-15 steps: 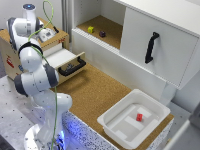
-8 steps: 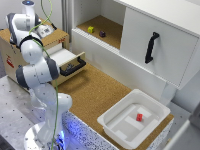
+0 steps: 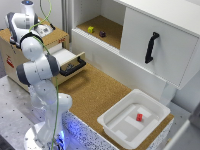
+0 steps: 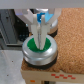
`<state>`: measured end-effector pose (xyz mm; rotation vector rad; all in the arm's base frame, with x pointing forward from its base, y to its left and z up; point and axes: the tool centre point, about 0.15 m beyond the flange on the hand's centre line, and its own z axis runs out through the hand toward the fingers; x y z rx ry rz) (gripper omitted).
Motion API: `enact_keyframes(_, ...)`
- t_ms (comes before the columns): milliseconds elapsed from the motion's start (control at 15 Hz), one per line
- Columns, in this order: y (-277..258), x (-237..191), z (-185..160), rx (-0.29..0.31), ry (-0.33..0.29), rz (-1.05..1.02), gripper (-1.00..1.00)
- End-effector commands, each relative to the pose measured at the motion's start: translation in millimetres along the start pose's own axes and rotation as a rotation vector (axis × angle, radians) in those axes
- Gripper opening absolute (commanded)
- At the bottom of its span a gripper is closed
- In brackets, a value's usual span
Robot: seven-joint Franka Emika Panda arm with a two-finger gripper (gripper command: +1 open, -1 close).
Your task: Push down the green button to turn on the green light
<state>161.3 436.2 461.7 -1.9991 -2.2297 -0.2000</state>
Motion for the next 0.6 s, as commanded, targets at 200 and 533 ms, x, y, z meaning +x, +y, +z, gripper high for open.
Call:
enact_keyframes(200,3.1,21.4,33.0,0.026,-0.13,0.001,-1.0)
enact_keyframes(533,-15.1,17.2,-0.5,-0.108,-0.08,-0.068,-1.0)
